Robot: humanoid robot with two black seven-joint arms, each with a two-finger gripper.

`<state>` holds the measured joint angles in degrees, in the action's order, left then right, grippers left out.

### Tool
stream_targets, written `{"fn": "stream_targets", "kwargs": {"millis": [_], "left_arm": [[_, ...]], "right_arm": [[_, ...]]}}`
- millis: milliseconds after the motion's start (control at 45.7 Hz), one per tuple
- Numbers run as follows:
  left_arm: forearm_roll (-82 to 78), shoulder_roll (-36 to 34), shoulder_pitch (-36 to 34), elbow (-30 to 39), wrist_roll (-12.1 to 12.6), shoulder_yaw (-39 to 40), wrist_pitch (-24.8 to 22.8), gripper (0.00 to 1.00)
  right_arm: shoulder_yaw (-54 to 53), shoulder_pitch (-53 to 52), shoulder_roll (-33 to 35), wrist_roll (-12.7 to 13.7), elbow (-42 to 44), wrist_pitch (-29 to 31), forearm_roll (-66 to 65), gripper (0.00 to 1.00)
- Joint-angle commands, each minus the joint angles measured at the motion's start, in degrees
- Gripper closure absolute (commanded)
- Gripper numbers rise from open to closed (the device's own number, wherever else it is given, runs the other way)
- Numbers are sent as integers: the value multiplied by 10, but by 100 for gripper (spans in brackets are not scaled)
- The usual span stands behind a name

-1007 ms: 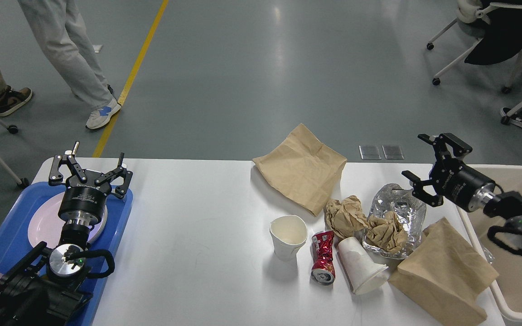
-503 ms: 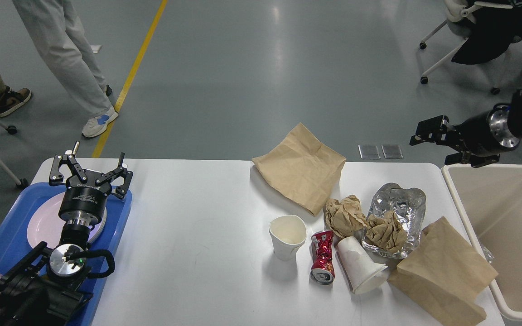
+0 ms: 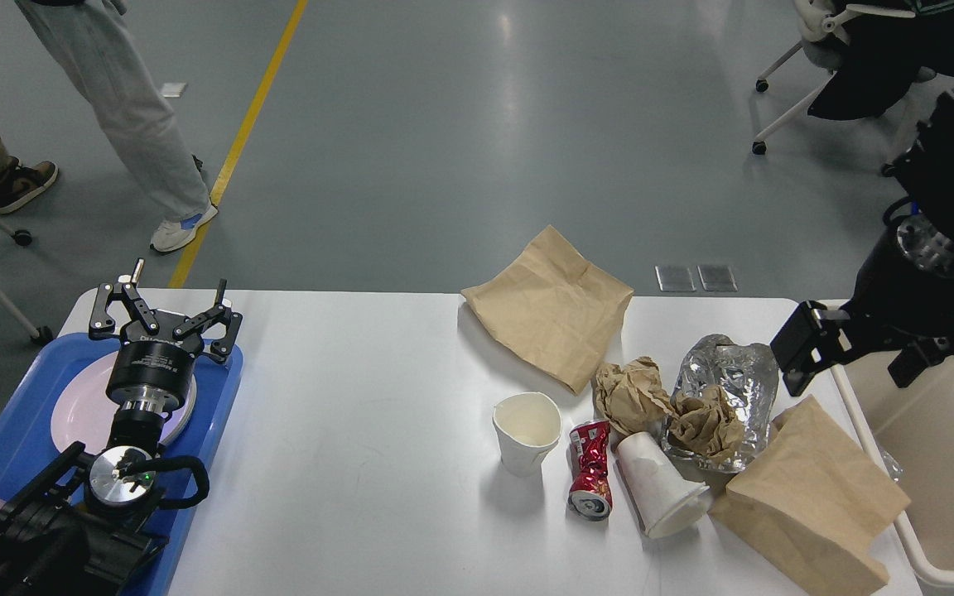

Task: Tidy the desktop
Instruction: 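Lift the paper bag up above the white bin, then lower the paper bag down into the white bin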

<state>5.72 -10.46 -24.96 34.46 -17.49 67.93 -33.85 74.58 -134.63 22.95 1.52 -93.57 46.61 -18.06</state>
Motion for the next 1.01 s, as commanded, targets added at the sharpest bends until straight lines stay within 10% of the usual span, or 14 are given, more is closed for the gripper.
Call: {"fn": "stream_targets", "kwargs": {"millis": [0,394,591,985], "left_arm": [[0,1,0,0,-1,0,1,4],[0,1,0,0,0,1,1,4],[0,0,0,0,0,1,0,4],[0,1,0,0,0,1,0,4]], "right_arm": [[-2,-28,4,-4,-64,-61,4,2],[20,-3,-4,-93,-64,-129,-109,6],[22,97,-2,-83,-40,-159,-128,0],[16,390,-41,-84,21,-437,-168,0]]}}
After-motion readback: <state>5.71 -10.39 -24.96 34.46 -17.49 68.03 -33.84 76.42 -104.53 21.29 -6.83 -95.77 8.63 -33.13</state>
